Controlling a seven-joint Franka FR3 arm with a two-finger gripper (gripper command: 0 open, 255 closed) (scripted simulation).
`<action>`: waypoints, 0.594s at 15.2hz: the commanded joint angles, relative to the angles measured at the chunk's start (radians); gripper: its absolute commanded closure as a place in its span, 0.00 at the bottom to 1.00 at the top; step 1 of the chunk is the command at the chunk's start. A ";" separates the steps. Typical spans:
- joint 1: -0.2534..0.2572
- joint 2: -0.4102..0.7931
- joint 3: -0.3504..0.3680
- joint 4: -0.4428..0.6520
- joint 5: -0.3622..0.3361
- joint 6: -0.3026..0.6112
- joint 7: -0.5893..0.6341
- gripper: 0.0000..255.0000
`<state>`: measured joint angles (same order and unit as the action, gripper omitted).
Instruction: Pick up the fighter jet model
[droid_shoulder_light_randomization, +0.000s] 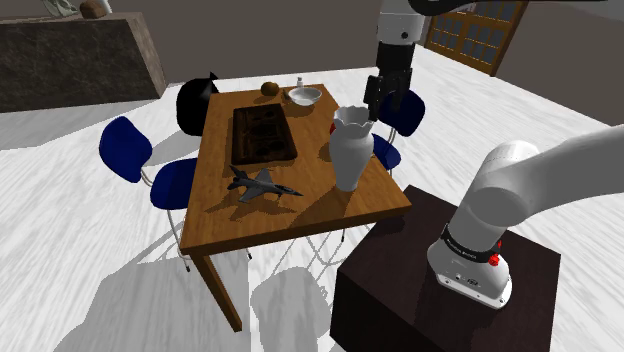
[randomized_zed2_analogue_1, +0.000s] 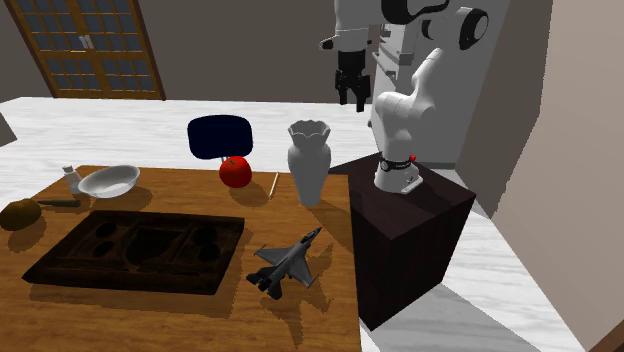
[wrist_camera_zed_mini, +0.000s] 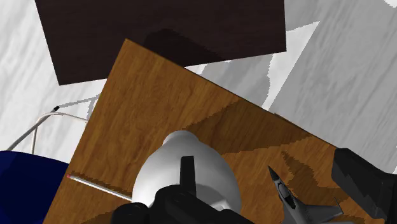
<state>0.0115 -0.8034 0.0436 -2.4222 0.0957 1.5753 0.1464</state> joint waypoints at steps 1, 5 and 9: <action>0.000 0.000 0.000 0.000 0.000 0.000 0.000 0.00; 0.019 0.088 0.034 -0.044 0.005 0.157 -0.014 0.00; 0.036 0.197 0.068 -0.065 0.005 0.312 -0.024 0.00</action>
<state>0.0412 -0.6464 0.0976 -2.4752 0.0984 1.8404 0.1200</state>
